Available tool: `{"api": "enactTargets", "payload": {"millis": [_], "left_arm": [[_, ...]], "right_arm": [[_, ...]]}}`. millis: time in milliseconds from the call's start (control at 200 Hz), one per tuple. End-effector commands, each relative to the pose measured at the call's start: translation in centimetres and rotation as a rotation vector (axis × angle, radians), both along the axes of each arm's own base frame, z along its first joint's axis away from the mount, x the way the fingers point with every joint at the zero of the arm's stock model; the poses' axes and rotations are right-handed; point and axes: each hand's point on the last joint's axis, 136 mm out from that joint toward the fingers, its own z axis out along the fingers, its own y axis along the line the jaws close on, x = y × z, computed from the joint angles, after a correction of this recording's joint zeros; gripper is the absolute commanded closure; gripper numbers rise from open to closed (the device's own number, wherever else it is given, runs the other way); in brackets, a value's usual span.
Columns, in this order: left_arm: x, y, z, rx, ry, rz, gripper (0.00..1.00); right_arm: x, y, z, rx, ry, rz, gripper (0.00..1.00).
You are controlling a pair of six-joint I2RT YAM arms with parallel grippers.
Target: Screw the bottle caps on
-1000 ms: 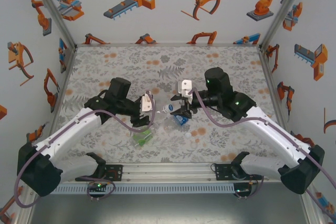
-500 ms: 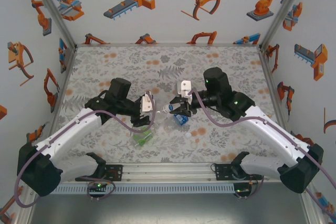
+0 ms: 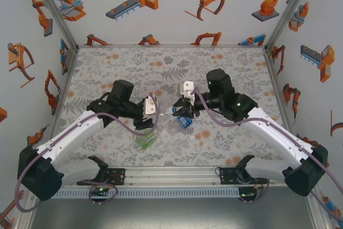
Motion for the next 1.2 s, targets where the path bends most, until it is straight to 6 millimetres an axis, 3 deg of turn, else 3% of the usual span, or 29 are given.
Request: {"api": "enactTargets", "payload": {"millis": [0,140,386,531,646,826,1011,1197], "left_arm": [[-0.2,-0.3,0.3,-0.021,0.003,-0.017,1.00],[0.2,-0.2,0.4,-0.027,0.000,0.000,1.00],[1.3,-0.1,0.4,-0.024,-0.025,0.055,1.00],[1.5,-0.2,0.3,-0.024,-0.022,0.064,1.00],[1.7,-0.3,0.3,-0.026,-0.023,0.065,1.00],[1.5,-0.4,0.3,-0.030,-0.016,0.056,1.00],[1.3,-0.3,0.2,-0.027,-0.013,0.047,1.00],[1.1,-0.1,0.1,-0.005,-0.005,0.039,1.00]], "right_arm": [[0.3,0.3,-0.1,0.012,0.072,-0.024,0.76],[1.8,0.1,-0.2,0.022,0.288,-0.190,0.86],[5.3,-0.7,-1.1,0.155,0.925,-0.610,1.00],[6.4,-1.7,-3.6,0.210,1.281,-0.821,1.00],[6.2,-3.2,-6.9,0.137,1.497,-1.034,1.00],[6.0,-2.3,-6.6,0.086,1.504,-0.999,0.90],[6.0,-2.8,-5.3,0.010,1.338,-0.982,0.75],[6.6,-3.7,-1.7,0.039,1.034,-0.909,0.38]]}}
